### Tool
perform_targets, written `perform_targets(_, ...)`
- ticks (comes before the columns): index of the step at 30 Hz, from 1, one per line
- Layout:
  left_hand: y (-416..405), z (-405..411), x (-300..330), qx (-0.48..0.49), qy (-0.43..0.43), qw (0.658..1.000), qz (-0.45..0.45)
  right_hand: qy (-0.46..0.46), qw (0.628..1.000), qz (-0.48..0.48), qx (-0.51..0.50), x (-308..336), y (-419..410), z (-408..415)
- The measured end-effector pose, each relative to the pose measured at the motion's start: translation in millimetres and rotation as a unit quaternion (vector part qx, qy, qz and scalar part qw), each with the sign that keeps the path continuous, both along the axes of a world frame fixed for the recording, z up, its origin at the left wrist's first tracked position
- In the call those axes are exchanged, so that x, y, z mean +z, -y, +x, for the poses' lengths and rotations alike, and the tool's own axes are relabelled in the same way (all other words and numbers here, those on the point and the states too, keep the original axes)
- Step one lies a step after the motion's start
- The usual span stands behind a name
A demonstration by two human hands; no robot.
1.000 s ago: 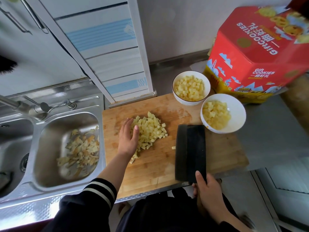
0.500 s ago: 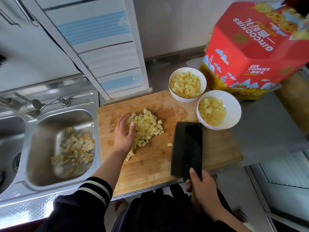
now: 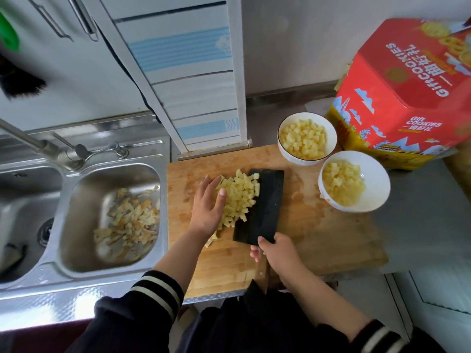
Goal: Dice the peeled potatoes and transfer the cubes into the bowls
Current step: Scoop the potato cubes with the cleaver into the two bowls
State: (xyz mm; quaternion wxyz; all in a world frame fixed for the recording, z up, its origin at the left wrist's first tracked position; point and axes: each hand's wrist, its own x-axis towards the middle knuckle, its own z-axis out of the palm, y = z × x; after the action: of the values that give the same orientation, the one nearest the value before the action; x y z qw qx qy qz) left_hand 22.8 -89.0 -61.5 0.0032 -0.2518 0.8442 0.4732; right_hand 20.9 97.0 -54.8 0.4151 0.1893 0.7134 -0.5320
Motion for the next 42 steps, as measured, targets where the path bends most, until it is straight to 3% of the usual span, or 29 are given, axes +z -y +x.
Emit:
perform_targets(4,-2,-3,8,-0.020,0.020,1.000,0.011,0.015,0.999,-0.007,0.034,3,19,-12)
perform_targets(12,-1,-4,24,0.019,0.019,0.995,0.099,0.137,0.985,-0.103,-0.018,14,10,-32)
perform_targets(15,-3,-2,31,0.064,-0.001,0.987,0.150,0.142,0.982,-0.121,-0.017,14,4,-34)
perform_targets(24,-5,11,35,0.124,-0.062,0.980,0.145,0.116,0.982,-0.149,-0.023,23,-19,-29)
perform_targets(33,-13,14,48,0.119,-0.146,0.979,0.072,0.081,0.984,-0.156,-0.031,51,-45,-18)
perform_targets(38,-25,5,69,-0.040,-0.229,0.970,-0.077,0.040,0.984,-0.168,-0.043,74,-63,-15)
perform_targets(42,-33,-10,91,-0.113,-0.261,0.949,-0.134,0.012,0.981,-0.178,-0.072,91,-84,-14)
